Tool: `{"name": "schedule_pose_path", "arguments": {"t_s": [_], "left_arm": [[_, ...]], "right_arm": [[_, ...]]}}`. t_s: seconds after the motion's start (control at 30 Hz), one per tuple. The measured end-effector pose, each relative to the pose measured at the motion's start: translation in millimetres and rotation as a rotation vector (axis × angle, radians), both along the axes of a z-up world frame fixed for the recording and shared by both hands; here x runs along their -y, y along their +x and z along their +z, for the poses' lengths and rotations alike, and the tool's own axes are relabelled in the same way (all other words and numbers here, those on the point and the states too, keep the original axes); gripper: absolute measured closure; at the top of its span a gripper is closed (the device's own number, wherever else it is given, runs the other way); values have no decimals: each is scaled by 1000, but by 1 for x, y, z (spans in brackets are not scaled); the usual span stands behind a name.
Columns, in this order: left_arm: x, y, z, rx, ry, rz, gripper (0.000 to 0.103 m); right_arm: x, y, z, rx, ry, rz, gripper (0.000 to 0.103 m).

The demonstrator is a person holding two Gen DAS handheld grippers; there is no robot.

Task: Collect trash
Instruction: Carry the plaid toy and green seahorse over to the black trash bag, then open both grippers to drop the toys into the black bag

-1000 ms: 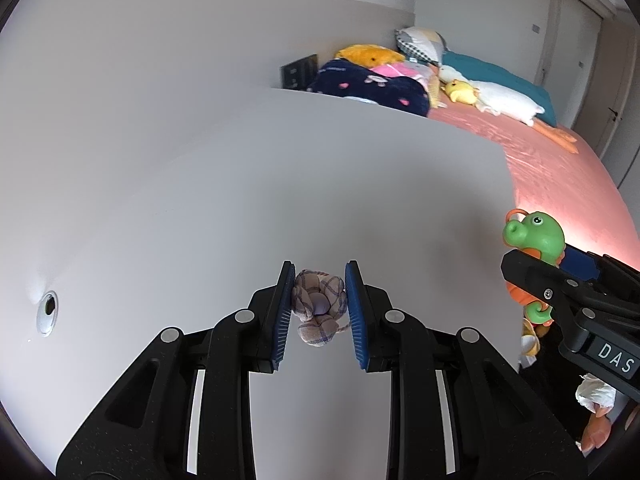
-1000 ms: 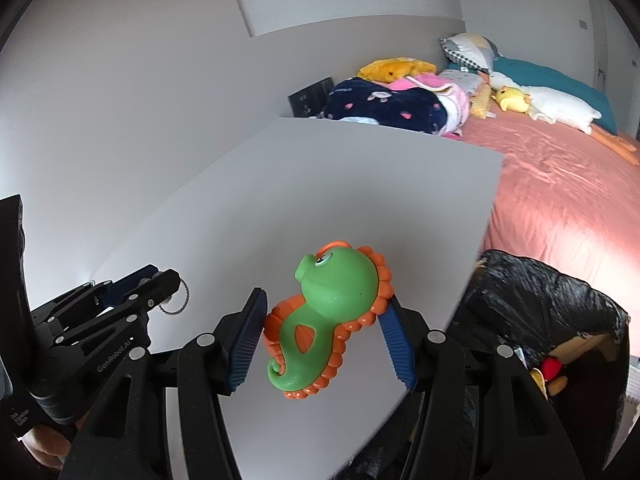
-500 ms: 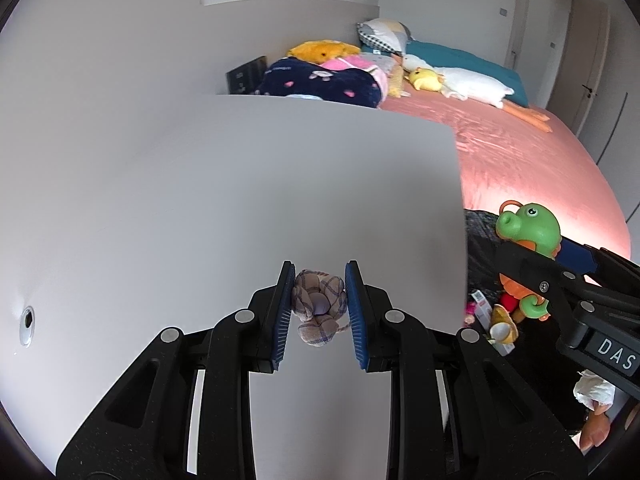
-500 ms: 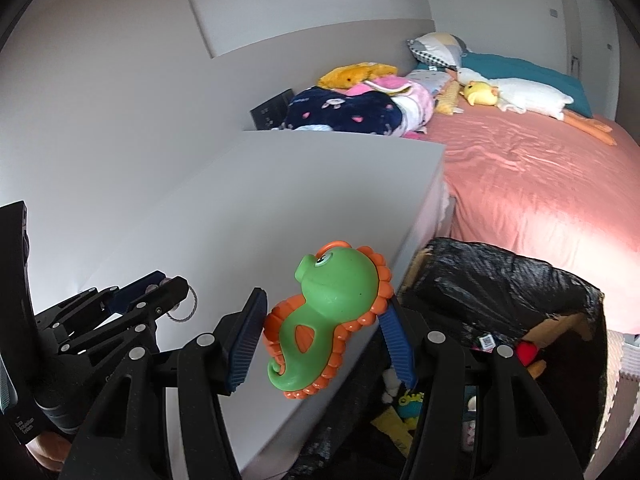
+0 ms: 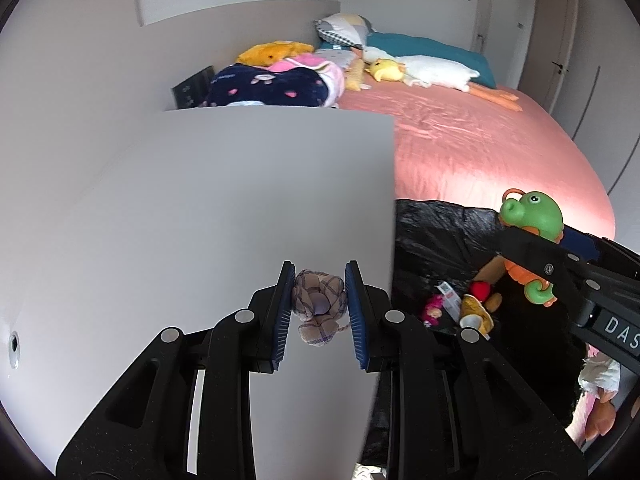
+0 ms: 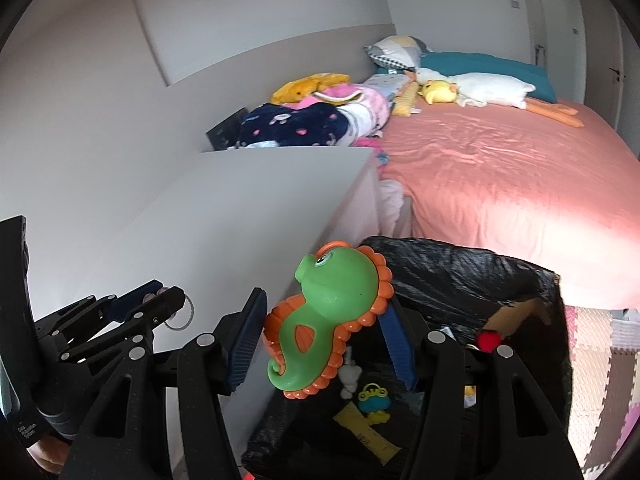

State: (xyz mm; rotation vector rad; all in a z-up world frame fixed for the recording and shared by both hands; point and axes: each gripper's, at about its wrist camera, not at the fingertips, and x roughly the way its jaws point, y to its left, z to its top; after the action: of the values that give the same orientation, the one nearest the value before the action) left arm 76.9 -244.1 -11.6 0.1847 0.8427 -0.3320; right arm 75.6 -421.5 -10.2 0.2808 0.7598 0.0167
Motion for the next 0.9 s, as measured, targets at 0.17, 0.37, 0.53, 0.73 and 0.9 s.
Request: {"name": "schedule_pose_path", "arguments": {"t_s": [0.17, 0.37, 0.53, 0.73, 0.9], "left_arm": [[22, -8, -1, -6, 0, -46, 77], [48, -14, -3, -16, 8, -104, 77], [67, -20, -7, -33, 14, -160, 77], [86, -28, -14, -56, 28, -218, 77], [96, -34, -16, -109, 9, -302, 29]], "right_arm": [[22, -10, 1, 4, -7, -47, 45], [47, -21, 3, 9, -12, -99, 45], [68, -30, 5, 7, -11, -143, 45], [91, -39, 6, 3, -16, -193, 45], [107, -42, 9, -10, -33, -213, 42]]}}
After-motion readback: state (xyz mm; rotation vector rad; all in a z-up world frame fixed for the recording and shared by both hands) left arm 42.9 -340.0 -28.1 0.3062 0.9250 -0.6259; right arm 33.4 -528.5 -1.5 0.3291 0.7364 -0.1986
